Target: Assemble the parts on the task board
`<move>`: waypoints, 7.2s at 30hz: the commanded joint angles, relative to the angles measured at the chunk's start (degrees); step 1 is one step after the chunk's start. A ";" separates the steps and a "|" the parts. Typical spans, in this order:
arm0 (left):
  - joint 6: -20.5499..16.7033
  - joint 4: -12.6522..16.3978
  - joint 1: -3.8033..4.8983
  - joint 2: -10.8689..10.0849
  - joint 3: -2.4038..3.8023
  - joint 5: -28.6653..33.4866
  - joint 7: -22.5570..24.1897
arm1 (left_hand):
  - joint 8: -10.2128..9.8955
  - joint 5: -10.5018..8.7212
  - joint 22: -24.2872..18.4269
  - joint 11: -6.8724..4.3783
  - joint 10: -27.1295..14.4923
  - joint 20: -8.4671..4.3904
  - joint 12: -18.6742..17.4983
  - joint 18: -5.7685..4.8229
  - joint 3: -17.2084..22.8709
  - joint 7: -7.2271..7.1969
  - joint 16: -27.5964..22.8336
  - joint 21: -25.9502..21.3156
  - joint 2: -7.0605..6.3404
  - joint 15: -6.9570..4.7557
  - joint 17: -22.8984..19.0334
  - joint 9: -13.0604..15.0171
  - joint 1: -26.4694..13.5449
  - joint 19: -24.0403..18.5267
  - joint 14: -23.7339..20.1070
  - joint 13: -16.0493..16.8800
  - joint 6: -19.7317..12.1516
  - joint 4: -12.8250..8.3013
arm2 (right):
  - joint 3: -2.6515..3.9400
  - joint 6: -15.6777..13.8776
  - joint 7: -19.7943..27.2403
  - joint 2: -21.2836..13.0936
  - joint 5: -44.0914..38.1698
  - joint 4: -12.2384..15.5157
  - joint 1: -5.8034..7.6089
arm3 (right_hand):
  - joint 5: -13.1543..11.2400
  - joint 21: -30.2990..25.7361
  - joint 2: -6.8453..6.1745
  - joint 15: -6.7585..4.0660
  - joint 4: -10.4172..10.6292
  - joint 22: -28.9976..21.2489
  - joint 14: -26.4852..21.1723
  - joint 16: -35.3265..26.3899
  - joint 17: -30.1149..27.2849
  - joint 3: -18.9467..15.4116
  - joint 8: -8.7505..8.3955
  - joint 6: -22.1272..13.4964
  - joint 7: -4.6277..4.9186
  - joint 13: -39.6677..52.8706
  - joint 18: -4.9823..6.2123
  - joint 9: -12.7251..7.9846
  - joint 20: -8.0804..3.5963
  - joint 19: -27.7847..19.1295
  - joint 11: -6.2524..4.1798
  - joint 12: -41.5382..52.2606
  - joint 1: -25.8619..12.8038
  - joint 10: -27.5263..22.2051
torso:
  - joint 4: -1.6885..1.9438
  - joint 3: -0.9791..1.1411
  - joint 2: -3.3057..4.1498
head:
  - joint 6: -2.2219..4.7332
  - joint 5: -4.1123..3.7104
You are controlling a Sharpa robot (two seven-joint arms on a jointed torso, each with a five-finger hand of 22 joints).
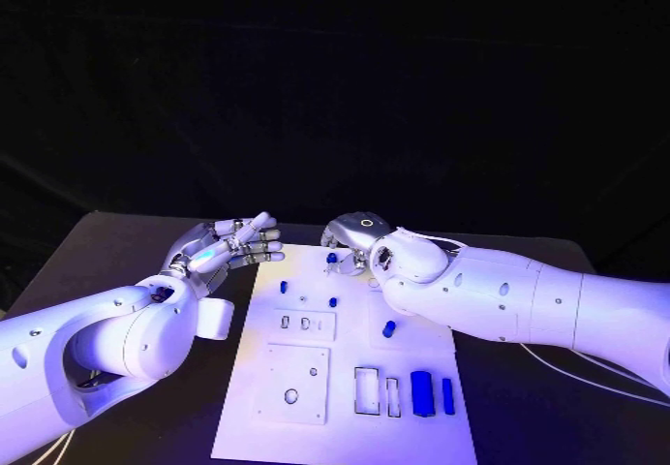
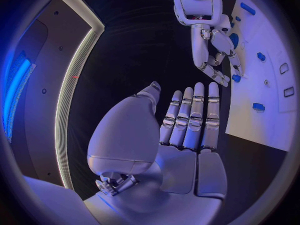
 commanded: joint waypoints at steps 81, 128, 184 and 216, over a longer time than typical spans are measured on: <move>1.81 -1.21 0.13 0.50 0.03 -0.10 -0.19 | -0.52 0.06 0.23 0.27 0.34 -0.30 -0.68 0.50 -0.52 0.10 -0.42 0.53 0.64 0.21 0.14 -0.11 0.30 -0.25 0.38 -0.08 0.50 0.00 | 1.08 9.41 -2.88 -17.34 15.80 8.48 -0.46 | 13.63 12.75 3.83 -1.36 11.30 19.49 6.37 22.44 33.67 -18.76 12.39 -2.66 -0.45 67.62 -3.34 5.91 -1.33 12.61 -2.56 73.21 7.23 16.48 | -0.90 0.71 -0.42 | -0.72 -0.64; 2.21 -1.41 0.12 0.94 0.02 0.00 -0.47 | -0.79 0.06 0.45 0.29 0.42 -0.28 -1.04 0.50 -0.46 0.10 -0.68 0.89 1.40 0.24 0.25 -0.16 0.48 -0.54 0.39 -0.10 0.64 0.12 | 0.89 -3.22 -5.73 -7.77 2.74 13.62 -0.46 | 16.19 14.82 2.27 -2.48 13.30 22.15 6.37 22.44 33.67 -10.72 12.99 0.87 -1.79 73.89 -4.10 6.05 -2.44 14.74 -3.81 77.61 7.95 21.29 | -0.75 0.57 -0.37 | -0.19 -0.39; 1.90 -1.58 0.12 1.21 0.02 0.00 -1.19 | -1.39 0.06 0.72 0.46 0.12 -0.25 -1.69 0.50 -0.68 0.29 -1.01 1.33 1.47 0.33 0.40 -0.29 0.92 -0.90 0.35 -0.18 0.30 -0.11 | 0.37 4.30 -4.61 -2.43 7.91 6.73 -1.78 | 6.31 13.68 4.59 0.00 15.85 21.12 6.37 22.44 33.67 -22.27 6.72 -4.09 0.95 72.58 -3.72 4.17 -0.03 13.69 -1.07 76.85 -7.25 19.41 | -0.83 0.65 -0.37 | -0.80 -0.19; 2.38 -2.37 0.12 0.57 -0.01 0.00 -1.28 | -1.53 0.06 0.78 0.49 0.08 -0.22 -1.86 0.47 -0.77 0.28 -1.17 1.42 1.44 0.39 0.43 -0.29 1.09 -1.13 0.25 -0.18 0.30 -0.23 | 0.74 5.03 14.20 -28.63 28.35 15.92 0.70 | 6.62 8.31 5.46 -0.87 11.06 16.57 4.89 19.59 28.38 -21.75 4.75 -1.40 0.31 69.93 -2.10 3.70 -0.89 9.21 -1.86 74.41 6.22 17.35 | -1.89 1.40 -0.76 | -0.49 -0.95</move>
